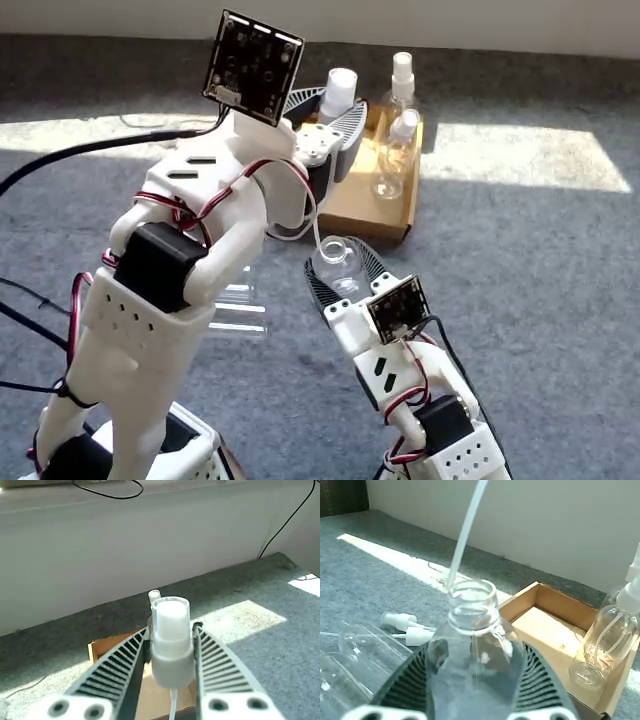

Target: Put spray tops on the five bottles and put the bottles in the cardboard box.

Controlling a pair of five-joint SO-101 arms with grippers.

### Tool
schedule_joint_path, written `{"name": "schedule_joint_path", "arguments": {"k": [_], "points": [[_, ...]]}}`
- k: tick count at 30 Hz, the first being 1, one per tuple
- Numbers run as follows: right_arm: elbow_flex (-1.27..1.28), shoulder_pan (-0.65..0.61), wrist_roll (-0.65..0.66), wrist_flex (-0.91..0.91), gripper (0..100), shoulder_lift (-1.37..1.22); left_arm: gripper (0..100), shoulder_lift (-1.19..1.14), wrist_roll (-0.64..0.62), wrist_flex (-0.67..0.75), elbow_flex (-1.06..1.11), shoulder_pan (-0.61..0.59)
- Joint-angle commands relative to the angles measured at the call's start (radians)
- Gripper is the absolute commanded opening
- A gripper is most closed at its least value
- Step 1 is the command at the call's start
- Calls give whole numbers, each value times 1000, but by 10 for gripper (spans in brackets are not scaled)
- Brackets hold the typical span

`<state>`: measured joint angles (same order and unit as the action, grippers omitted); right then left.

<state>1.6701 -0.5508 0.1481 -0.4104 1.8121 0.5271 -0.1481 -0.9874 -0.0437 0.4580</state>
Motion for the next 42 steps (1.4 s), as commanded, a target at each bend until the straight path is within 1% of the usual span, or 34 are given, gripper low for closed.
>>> {"name": "schedule_joint_path", "arguments": {"k": [1,5,9,12,16,20,23,27,29,33,42], "points": [[44,-8,14,13,4,18,66,25,6,17,-59,19],[44,-8,14,13,4,18,66,25,6,17,-85,19],[44,-8,14,13,4,18,66,25,6,-37,-125,21],[44,-8,14,12,4,18,66,19,6,-52,-124,21],[41,-8,14,-39,4,18,66,16,6,-97,-122,22],[38,-8,14,-48,4,18,66,16,6,-110,-122,61],[36,-8,14,-50,4,18,66,16,8,-104,-101,84],[36,-8,14,-50,4,18,66,16,8,-97,-36,77],[36,-8,14,-50,4,18,66,22,17,-54,-12,67],[36,-8,14,-50,4,18,66,24,68,-18,-15,39],[36,-8,14,-50,4,18,66,16,71,5,-13,44]]}}
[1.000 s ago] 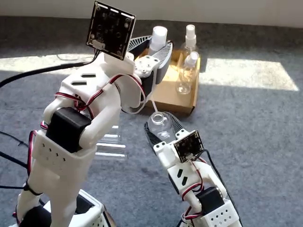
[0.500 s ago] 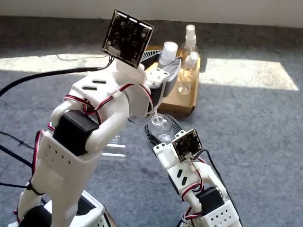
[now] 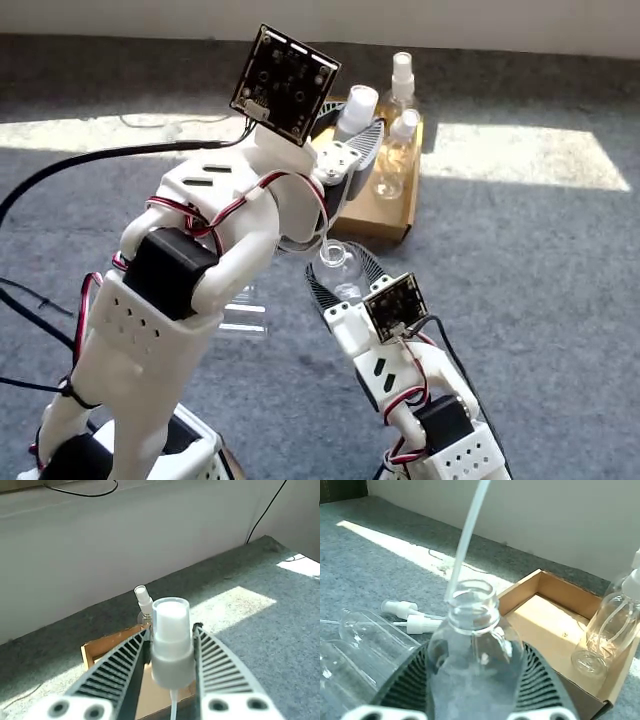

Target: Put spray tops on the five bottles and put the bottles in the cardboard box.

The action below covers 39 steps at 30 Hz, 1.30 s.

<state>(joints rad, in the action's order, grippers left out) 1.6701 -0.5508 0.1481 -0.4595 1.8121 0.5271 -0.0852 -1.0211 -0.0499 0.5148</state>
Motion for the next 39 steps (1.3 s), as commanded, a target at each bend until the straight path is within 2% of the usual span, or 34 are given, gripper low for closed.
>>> {"name": "schedule_joint_path", "arguments": {"k": [1,8,17,24,30,36,39], "points": [[36,-8,14,-1,4,18,66,16,8,51,-5,-16],[36,-8,14,-1,4,18,66,16,9,78,4,-12],[36,-7,14,-1,4,18,66,24,6,75,139,-8],[31,8,6,-56,4,16,66,47,-2,74,208,88],[-35,77,-57,-70,4,16,66,206,-2,74,366,93],[-50,76,-91,-71,4,16,66,297,-77,83,553,96],[-74,74,-95,-73,4,16,66,302,-78,130,618,111]]}}
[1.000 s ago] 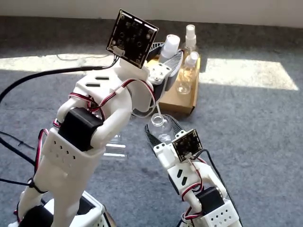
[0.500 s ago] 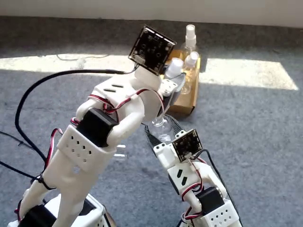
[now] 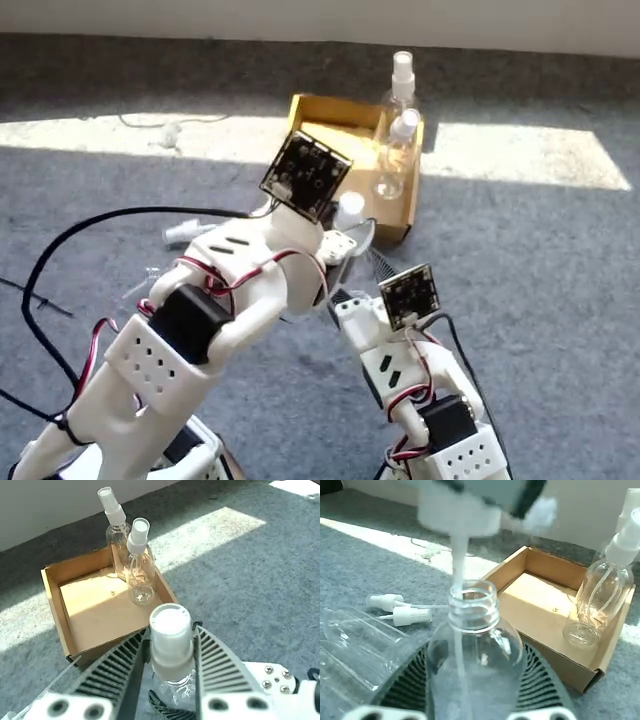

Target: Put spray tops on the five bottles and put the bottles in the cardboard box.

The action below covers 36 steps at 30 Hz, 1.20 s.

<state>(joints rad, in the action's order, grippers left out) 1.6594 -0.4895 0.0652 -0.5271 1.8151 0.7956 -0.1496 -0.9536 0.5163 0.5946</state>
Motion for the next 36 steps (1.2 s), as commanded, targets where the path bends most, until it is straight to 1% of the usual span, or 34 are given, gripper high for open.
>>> {"name": "schedule_joint_path", "arguments": {"k": [1,4,9,12,14,15,17,21,26,31,36], "points": [[-67,13,-14,-7,4,13,66,33,-14,80,70,33],[-88,15,-15,-30,4,13,66,33,-14,109,113,38],[-117,15,-17,-71,4,13,80,35,-14,109,137,36],[-113,15,-17,-71,4,13,176,53,-9,94,76,30],[-113,15,-17,-71,4,15,235,73,-8,25,24,28],[-113,15,-17,-71,4,15,244,87,-6,-9,-5,27],[-111,15,-17,-71,4,15,245,108,-6,-57,-54,27],[-111,15,-15,-71,4,15,245,125,25,-66,-87,-13],[-111,15,-15,-71,4,15,245,120,25,-66,-91,-136],[-111,15,-15,-71,4,15,245,105,28,-57,-25,-143],[-111,15,-15,-71,4,15,245,104,29,11,74,-151]]}}
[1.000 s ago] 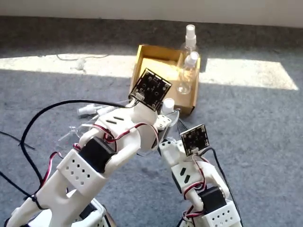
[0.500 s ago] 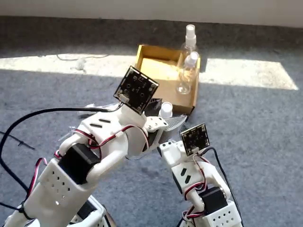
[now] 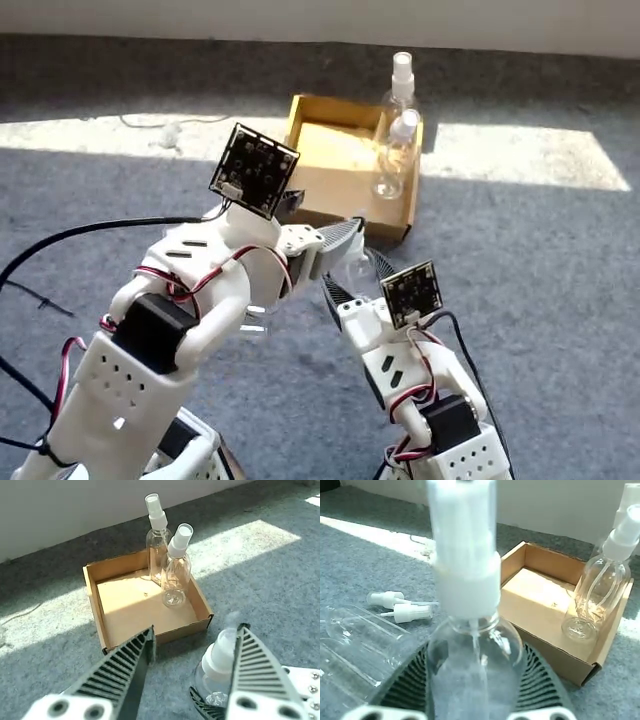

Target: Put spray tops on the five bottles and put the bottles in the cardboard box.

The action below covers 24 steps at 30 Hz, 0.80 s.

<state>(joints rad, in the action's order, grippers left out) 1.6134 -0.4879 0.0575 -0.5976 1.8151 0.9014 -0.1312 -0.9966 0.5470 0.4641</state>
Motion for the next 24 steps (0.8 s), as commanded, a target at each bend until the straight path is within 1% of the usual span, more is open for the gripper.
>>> {"name": "schedule_joint_path", "arguments": {"k": [1,6,13,19,24], "points": [[-65,13,-8,-1,4,15,245,-2,11,63,64,-16],[-65,13,-8,-1,4,16,245,-1,11,92,125,-19],[-65,13,-8,-1,4,19,245,-1,12,92,122,-24],[-65,13,-8,-1,4,19,245,-7,12,118,127,-111],[-67,13,-8,-1,4,19,245,-8,12,114,133,-107]]}}
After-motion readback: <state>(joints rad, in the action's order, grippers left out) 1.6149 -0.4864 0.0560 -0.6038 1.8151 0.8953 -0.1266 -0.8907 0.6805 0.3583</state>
